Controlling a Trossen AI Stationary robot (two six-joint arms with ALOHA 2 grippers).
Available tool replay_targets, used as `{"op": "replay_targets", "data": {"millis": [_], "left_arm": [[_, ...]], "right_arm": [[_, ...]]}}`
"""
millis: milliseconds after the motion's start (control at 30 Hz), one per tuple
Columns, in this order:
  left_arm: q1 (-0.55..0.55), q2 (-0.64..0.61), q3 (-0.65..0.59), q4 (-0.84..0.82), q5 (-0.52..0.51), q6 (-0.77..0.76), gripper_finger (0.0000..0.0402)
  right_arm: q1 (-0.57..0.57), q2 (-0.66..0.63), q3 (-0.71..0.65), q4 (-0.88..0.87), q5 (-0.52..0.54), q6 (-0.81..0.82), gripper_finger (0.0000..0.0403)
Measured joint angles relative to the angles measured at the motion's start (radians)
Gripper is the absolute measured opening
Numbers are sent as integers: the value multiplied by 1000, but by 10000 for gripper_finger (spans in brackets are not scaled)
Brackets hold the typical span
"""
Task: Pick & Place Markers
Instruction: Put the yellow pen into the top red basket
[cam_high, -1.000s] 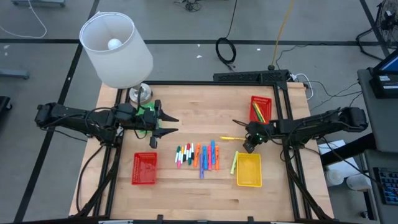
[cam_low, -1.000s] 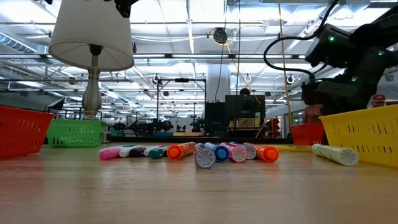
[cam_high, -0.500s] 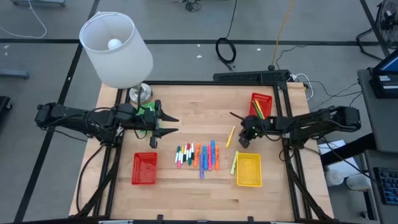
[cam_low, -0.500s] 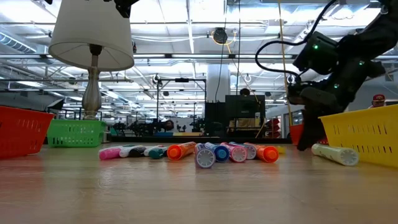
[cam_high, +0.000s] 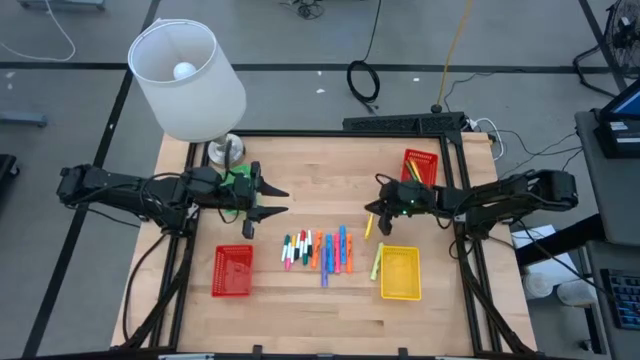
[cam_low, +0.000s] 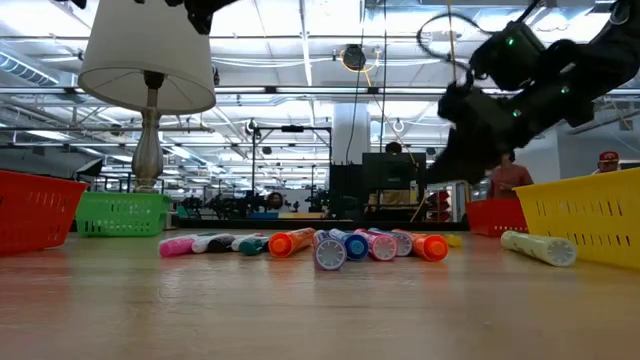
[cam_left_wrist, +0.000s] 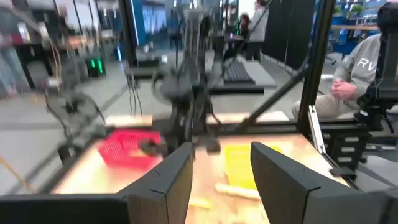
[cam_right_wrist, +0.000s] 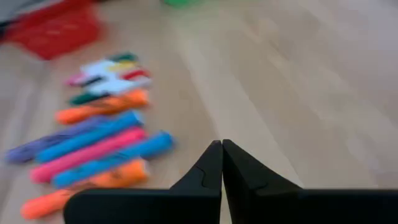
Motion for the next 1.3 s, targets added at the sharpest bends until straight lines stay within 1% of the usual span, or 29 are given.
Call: {"op": "replay_targets", "data": {"millis": [100, 133, 200, 267, 300, 367, 433, 467, 500, 567, 633, 700, 767, 867, 900, 967, 1033, 1067, 1100, 1167, 1233, 1300], "left_arm": [[-1, 45, 0, 10, 9, -59, 170], [-3, 72, 0, 27, 22, -65, 170], [-11, 148, 0, 112, 47, -67, 170], [-16, 248, 15, 222, 48, -53, 170], [-17, 296, 30, 253, 22, -46, 170], [-13, 376, 76, 247, -98, -66, 170], [4, 450, 153, 158, -226, -138, 170], [12, 485, 194, 77, -252, -190, 170], [20, 529, 240, -13, -254, -246, 170], [27, 637, 344, -137, -203, -319, 170], [20, 745, 459, -275, -171, -323, 170], [11, 846, 590, -364, -184, -290, 170], [4, 929, 712, -453, -210, -267, 170], [-6, 1049, 871, -514, -212, -228, 170], [-12, 1085, 913, -534, -210, -206, 170], [-19, 1143, 986, -520, -200, -154, 170], [-15, 1195, 1046, -526, -199, -143, 170], [-7, 1216, 1070, -524, -192, -171, 170], [5, 1239, 1090, -537, -172, -213, 170], [26, 1281, 1116, -544, -85, -261, 170], [38, 1316, 1125, -546, 5, -212, 170], [34, 1340, 1133, -545, 34, -151, 167]], "right_arm": [[57, -18, 0, 102, -33, -158, 0], [82, -30, 1, 130, -25, -211, 0], [137, -52, 9, 185, 57, -323, 0], [197, -93, 35, 183, 170, -450, 0], [227, -114, 50, 181, 233, -512, 0], [287, -162, 73, 182, 326, -616, 1], [346, -218, 86, 180, 389, -688, 8], [372, -246, 88, 183, 409, -713, 14], [397, -274, 88, 184, 429, -736, 22], [447, -330, 88, 179, 477, -784, 41], [495, -374, 87, 174, 527, -841, 68], [543, -407, 86, 155, 563, -879, 101], [585, -430, 86, 129, 574, -885, 138], [636, -441, 85, 108, 599, -896, 190], [651, -443, 85, 107, 618, -914, 204], [681, -452, 85, 108, 648, -939, 224], [703, -455, 85, 114, 670, -947, 235], [711, -456, 85, 114, 674, -948, 238], [721, -457, 85, 111, 676, -948, 239], [736, -462, 85, 113, 684, -950, 238], [749, -466, 85, 120, 688, -959, 235], [757, -473, 85, 118, 698, -960, 230]]}}
